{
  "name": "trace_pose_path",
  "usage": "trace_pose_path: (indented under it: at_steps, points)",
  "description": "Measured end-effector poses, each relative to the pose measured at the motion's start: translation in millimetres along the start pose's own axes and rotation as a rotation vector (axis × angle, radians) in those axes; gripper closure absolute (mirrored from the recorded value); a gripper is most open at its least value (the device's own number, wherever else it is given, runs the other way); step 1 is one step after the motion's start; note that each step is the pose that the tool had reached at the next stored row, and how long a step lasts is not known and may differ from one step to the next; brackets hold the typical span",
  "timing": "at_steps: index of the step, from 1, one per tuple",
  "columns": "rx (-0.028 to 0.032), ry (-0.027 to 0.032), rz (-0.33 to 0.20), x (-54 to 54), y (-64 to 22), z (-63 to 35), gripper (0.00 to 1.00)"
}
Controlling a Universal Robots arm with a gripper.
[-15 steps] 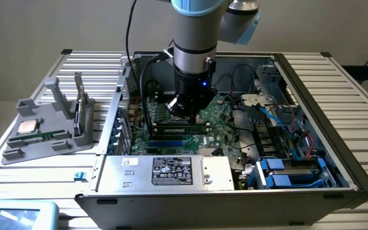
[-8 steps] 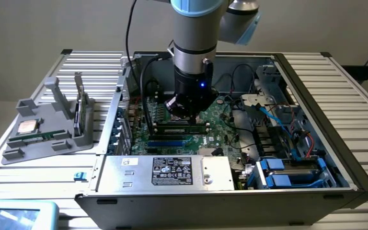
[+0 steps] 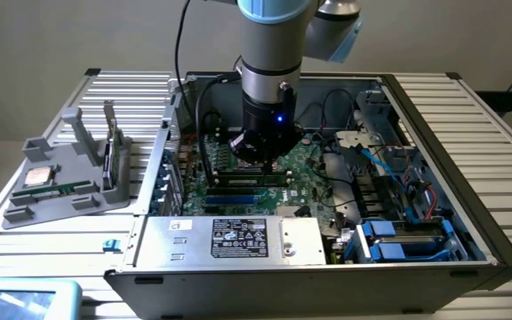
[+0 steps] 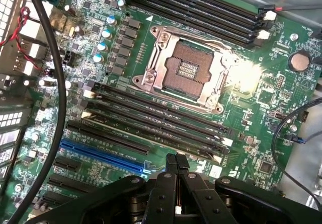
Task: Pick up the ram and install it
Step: 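Press down the ram until it locks into place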
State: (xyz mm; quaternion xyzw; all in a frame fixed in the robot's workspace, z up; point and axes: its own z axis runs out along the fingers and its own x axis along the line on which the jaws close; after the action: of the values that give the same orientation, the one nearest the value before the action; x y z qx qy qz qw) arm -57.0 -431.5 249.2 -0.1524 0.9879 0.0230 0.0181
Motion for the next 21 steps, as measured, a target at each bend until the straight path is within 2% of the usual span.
trace_pose_path:
  at_steps: [17, 21]
  points:
    - [0.0049, 0.0064, 0.154, 0.1, -0.1, 1.2, 0.91]
    - [0.005, 0.0064, 0.155, 0.1, 0.0, 1.2, 0.91]
